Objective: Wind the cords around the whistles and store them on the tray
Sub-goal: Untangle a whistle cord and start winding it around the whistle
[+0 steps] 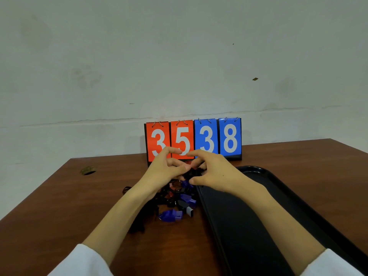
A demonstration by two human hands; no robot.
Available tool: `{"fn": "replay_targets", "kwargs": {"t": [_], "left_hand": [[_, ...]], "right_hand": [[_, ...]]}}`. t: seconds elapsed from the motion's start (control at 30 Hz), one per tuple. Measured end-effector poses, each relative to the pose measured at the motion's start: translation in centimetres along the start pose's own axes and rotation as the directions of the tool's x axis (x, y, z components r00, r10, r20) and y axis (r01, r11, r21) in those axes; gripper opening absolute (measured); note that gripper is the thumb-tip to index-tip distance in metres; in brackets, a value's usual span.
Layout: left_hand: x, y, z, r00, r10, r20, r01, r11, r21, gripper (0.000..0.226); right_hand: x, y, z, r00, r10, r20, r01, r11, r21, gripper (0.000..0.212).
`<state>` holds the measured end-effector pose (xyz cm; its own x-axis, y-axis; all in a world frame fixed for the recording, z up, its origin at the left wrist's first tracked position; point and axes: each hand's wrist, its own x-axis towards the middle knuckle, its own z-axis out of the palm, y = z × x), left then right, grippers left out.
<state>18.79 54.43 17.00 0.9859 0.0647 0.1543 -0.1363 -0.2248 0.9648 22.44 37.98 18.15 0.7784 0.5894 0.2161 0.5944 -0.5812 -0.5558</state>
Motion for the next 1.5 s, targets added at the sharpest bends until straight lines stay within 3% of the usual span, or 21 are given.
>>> {"fn": "replay_targets", "kwargs": {"t": [0.13, 0.23, 0.33, 0.47, 0.63, 0.83, 0.93, 1.07, 1.2, 1.27, 1.33, 1.4, 1.5], "left_hand": [[0.6, -0.1, -0.8, 0.999, -0.046, -0.024, 0.045, 0.999, -0.013, 0.03], [0.9, -0.3, -2.4, 0.998, -0.066, -0.023, 0.069, 0.982, 0.178, 0.013], [0.9, -0.9, -3.6, 0.99, -0.108, 0.087, 0.062, 0.907, 0.417, 0.006], [0.9, -1.2, -3.7, 0.94, -0.189, 0.285, -0.02, 0.801, 0.599, 0.013], [0.8, -1.8, -2.5, 0.887, -0.229, 0.402, -0.13, 0.711, 0.691, 0.016], [0.7, -3.0, -1.5, 0.889, -0.211, 0.406, -0.195, 0.628, 0.754, 0.023], [0.6, -3.3, -1.1, 0.893, -0.199, 0.403, -0.207, 0.613, 0.762, 0.024], [0.5, -3.7, -0.9, 0.9, -0.176, 0.399, -0.281, 0.464, 0.84, 0.025], [0.4, -2.6, -1.5, 0.946, -0.071, 0.317, -0.217, 0.588, 0.779, 0.021], [0.5, -1.1, -2.1, 0.97, -0.023, 0.24, -0.162, 0.678, 0.717, 0.018], [0.4, 0.4, -2.4, 0.99, 0.035, 0.14, -0.11, 0.811, 0.575, 0.017], [-0.2, 1.7, -2.3, 0.996, 0.07, 0.061, -0.088, 0.925, 0.37, 0.02], [-0.9, 2.7, -1.4, 0.992, 0.114, 0.058, -0.126, 0.95, 0.287, 0.021]], "right_hand": [[0.2, 1.6, -0.6, 0.993, 0.111, -0.03, -0.111, 0.994, 0.001, 0.055], [0.4, 4.1, -0.5, 0.961, 0.266, -0.074, -0.266, 0.964, 0.012, 0.045], [0.3, 6.3, 0.5, 0.915, 0.398, -0.066, -0.397, 0.917, 0.019, 0.041], [0.3, 7.3, 1.3, 0.873, 0.484, -0.061, -0.486, 0.874, -0.018, 0.043], [0.2, 7.4, 1.3, 0.857, 0.511, -0.058, -0.515, 0.853, -0.089, 0.047], [0.1, 6.7, 1.0, 0.875, 0.47, -0.119, -0.485, 0.85, -0.207, 0.061], [0.1, 5.7, 0.1, 0.89, 0.419, -0.18, -0.448, 0.878, -0.171, 0.061], [0.2, 3.3, -1.3, 0.928, 0.327, -0.178, -0.34, 0.939, -0.046, 0.043], [0.3, 1.0, -2.1, 0.954, 0.299, -0.03, -0.293, 0.948, 0.123, 0.02], [0.0, 0.2, -2.3, 0.948, 0.304, 0.093, -0.317, 0.924, 0.214, 0.025], [-0.3, -0.3, -2.0, 0.939, 0.282, 0.194, -0.335, 0.874, 0.352, 0.042], [-0.5, -1.0, -1.0, 0.933, 0.244, 0.264, -0.354, 0.751, 0.557, 0.055], [-0.3, -1.9, 0.6, 0.957, 0.222, 0.187, -0.272, 0.46, 0.845, 0.043]]}}
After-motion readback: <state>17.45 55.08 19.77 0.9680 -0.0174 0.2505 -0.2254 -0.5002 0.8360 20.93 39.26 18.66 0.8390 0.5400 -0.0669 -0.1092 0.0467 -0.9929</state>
